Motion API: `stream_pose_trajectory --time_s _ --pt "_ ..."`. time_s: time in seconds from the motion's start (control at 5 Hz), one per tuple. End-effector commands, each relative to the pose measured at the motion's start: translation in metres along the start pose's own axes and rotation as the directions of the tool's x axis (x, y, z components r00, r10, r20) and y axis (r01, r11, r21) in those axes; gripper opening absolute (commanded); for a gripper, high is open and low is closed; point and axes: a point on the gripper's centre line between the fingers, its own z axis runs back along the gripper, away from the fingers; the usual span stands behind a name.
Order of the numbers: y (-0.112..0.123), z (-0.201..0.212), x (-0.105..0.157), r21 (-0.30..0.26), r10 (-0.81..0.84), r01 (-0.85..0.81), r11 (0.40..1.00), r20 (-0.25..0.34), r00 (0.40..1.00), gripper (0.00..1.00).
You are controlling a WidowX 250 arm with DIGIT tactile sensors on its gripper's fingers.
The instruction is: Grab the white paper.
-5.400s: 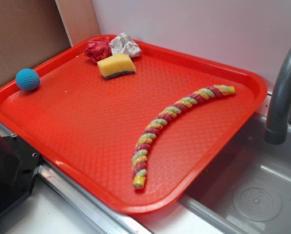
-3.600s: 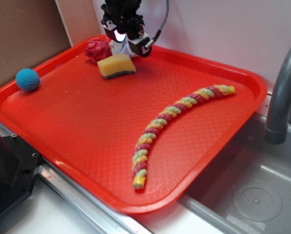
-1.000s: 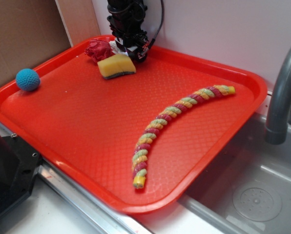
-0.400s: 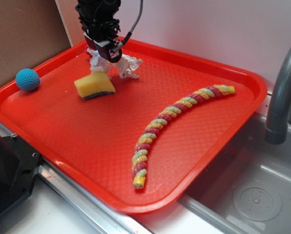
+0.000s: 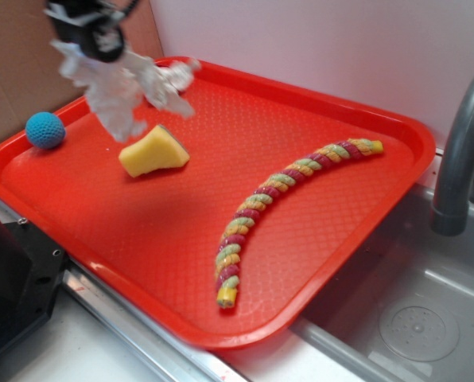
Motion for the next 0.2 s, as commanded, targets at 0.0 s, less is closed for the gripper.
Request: stream_pose_trajectory --time_s 0.0 --pt "0.0115 0.0651 0.0314 0.011 0.054 -0.054 0.998 0.026 0.998 0.00"
